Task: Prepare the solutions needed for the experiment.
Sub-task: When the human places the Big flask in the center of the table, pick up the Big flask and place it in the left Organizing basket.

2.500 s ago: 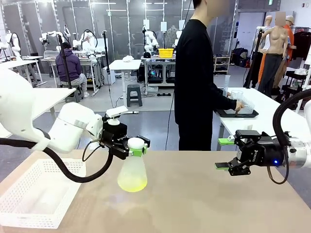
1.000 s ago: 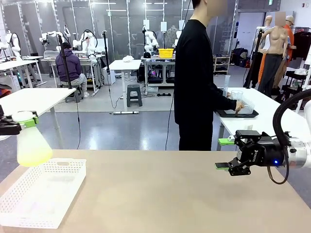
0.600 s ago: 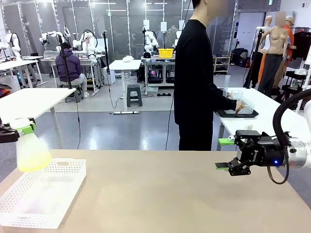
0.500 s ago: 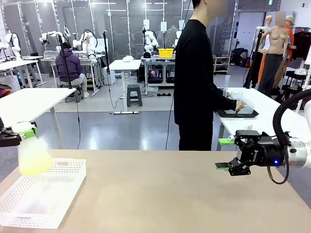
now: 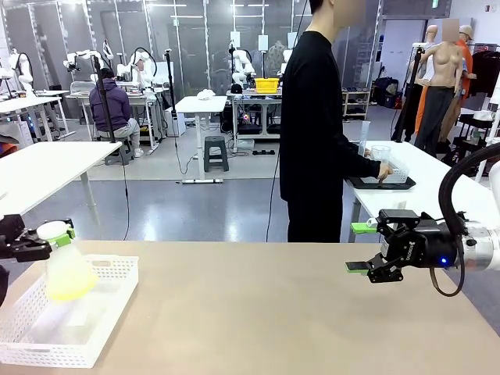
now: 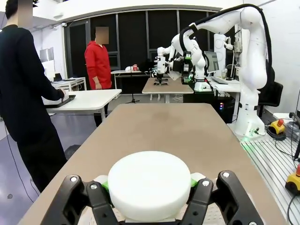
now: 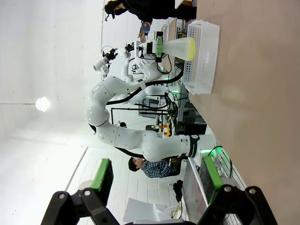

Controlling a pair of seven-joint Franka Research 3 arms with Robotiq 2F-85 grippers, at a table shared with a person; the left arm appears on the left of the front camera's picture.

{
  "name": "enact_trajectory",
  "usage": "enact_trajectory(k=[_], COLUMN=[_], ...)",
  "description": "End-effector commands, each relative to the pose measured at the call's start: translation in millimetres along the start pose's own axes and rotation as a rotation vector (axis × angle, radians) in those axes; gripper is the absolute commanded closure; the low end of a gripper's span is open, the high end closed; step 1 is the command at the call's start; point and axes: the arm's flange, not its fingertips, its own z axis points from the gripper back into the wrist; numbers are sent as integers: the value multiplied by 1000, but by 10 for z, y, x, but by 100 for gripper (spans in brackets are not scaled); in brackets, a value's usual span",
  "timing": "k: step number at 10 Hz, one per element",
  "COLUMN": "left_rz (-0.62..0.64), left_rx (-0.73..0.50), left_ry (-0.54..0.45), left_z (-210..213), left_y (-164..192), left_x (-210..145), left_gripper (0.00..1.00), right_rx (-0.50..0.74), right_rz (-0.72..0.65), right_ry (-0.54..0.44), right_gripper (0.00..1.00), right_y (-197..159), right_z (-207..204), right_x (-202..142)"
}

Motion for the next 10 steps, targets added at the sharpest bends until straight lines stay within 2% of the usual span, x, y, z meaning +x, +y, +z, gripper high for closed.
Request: enact_trajectory(k=[1, 7, 10], left_rz=[-33, -13, -8], left_rx=[-6, 13, 8], left_ry=[3, 56, 46], left_z=[-7, -94, -180], left_y=[139, 292, 363], left_x=[-104, -414, -452], left_gripper=[98, 98, 98], right_rx=[8, 8, 8], right_rz=[13, 13, 13], right_ry=[-2, -2, -2], right_gripper=[6, 6, 6], right_y=[8, 8, 8], right_z=[-2, -2, -2], right_x=[-8, -8, -8])
